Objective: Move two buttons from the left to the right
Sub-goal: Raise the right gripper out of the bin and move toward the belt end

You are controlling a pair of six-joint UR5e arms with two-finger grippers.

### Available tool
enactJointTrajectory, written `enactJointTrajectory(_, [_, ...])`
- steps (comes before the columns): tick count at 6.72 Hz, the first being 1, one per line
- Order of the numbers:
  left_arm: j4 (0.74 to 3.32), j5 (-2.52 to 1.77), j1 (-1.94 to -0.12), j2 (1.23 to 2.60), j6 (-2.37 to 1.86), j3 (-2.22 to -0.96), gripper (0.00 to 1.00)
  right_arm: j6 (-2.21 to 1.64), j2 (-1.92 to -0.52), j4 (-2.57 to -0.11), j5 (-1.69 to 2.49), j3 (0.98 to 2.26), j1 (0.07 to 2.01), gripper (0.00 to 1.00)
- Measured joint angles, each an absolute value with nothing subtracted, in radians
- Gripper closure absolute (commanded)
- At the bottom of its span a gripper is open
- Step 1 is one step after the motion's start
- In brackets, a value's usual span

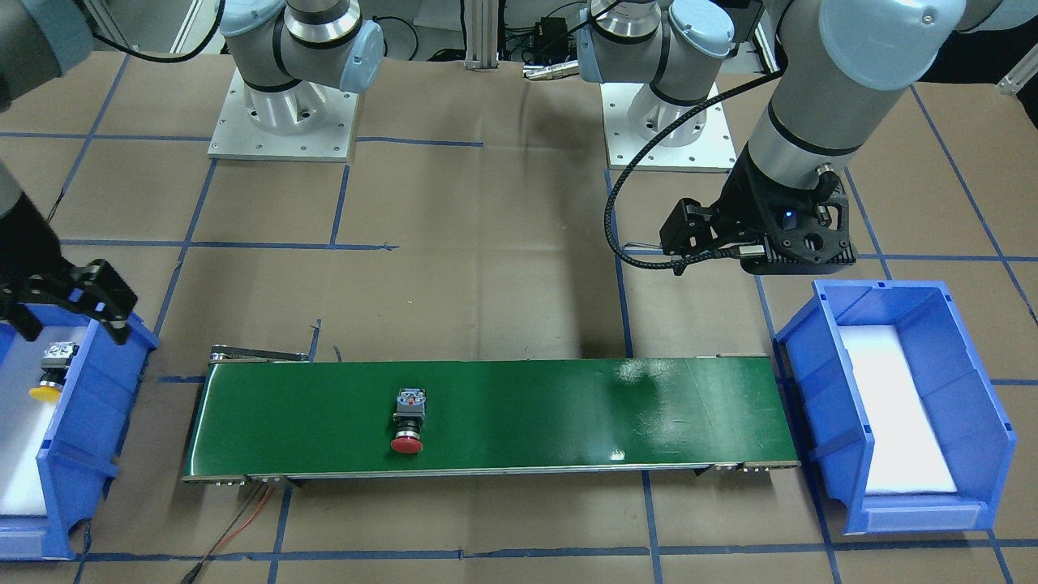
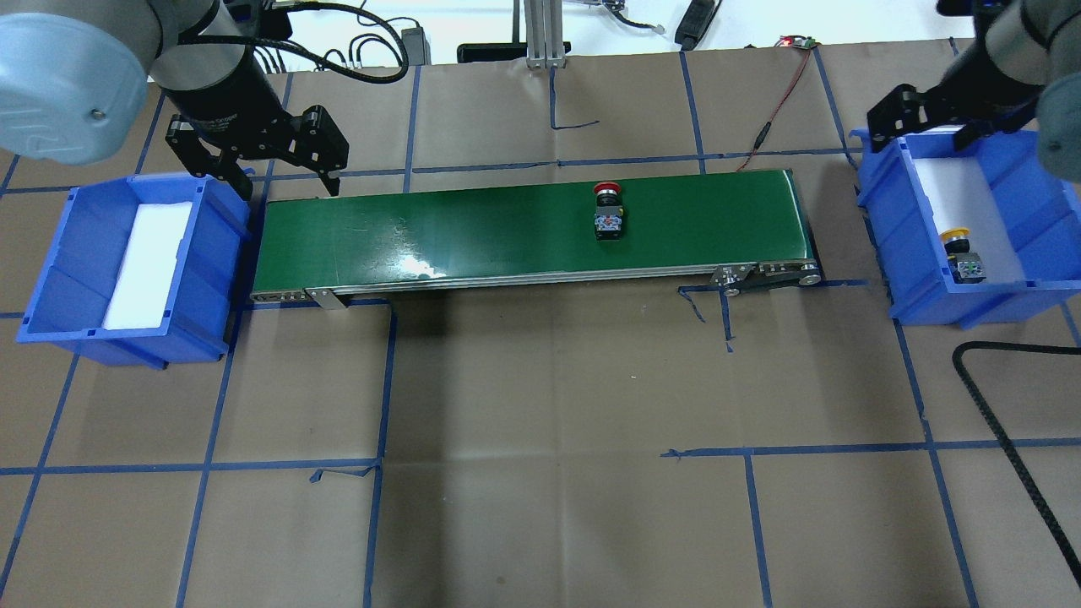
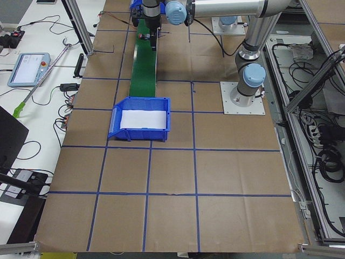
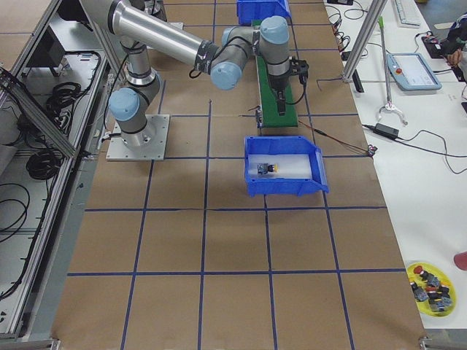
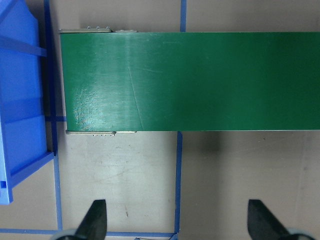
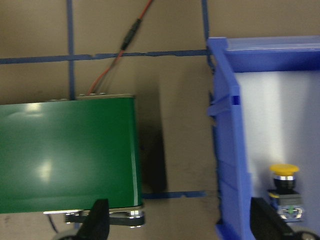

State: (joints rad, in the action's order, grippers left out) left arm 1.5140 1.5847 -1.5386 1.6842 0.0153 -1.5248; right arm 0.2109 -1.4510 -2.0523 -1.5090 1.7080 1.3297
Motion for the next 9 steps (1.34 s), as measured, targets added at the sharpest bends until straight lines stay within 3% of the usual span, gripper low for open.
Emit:
enactJointTrajectory(4, [1.514, 1.585, -1.539, 1.684, 0.015, -1.525, 0.00, -0.010, -1.400, -2.065, -1.505, 1.708, 1.556, 0.00])
enactJointTrajectory(9, [1.514, 1.585, -1.539, 1.682, 0.017, -1.528, 0.00, -0.019, -1.304, -2.138, -1.503, 1.708, 1.577, 0.00])
